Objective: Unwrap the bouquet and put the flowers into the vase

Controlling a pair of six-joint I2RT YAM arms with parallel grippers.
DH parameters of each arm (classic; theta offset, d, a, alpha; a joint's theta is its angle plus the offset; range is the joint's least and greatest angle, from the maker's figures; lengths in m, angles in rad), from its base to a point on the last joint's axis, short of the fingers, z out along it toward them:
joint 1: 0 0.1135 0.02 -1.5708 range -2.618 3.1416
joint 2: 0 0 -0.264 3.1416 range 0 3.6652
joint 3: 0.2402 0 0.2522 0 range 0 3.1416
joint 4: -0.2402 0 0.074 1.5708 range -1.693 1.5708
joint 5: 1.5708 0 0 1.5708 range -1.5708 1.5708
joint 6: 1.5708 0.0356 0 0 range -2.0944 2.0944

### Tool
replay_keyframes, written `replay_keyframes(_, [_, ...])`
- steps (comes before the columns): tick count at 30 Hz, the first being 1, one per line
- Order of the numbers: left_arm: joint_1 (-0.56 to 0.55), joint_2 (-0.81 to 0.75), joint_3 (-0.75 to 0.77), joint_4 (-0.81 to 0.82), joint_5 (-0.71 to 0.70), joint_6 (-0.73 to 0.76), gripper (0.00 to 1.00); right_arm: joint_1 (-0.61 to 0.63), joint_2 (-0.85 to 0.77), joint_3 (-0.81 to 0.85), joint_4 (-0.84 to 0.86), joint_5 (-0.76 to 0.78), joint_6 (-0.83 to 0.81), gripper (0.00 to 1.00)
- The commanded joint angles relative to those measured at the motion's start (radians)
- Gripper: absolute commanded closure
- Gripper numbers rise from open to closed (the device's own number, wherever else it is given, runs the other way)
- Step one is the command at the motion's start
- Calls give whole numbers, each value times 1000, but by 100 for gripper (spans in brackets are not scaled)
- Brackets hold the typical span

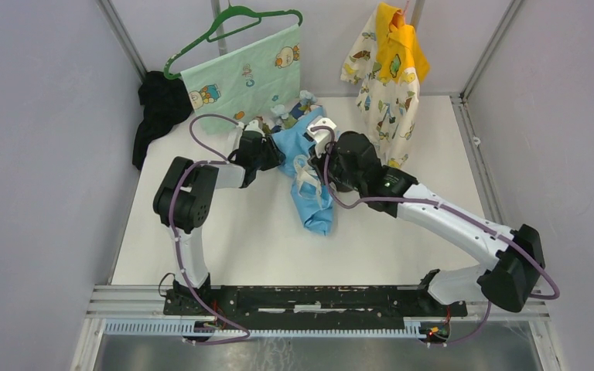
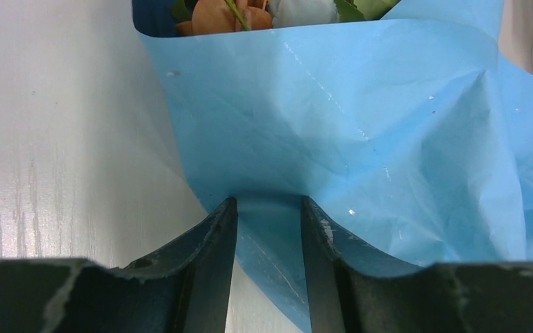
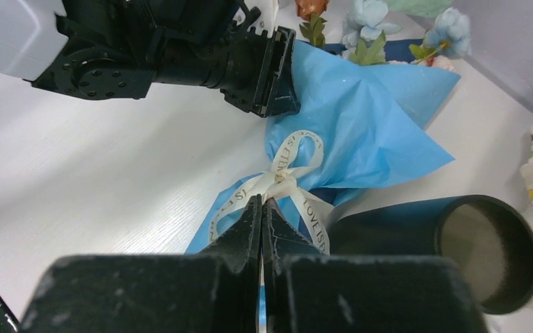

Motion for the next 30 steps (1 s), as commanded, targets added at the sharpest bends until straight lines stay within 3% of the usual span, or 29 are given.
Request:
replay_keyframes(1, [-2,-2,24,-56,-43,15,54,12,-113,139,16,49,-62,100])
replay_keyframes(4, [-3,22,20,-36,-29,-6,54,12,-170,183,44,89,-87,100])
replay_keyframes(10, [-4,28,22,-40,-44,4,54,12,-337,113,212,90,-87,100])
replay_keyframes(17, [-6,2,20,-60,-44,15,54,12,-490,51,256,117,-81,100])
replay_keyframes(30, [-60,-240,89,-281,-33,103,45,12,-532,-208,35,244,66,97])
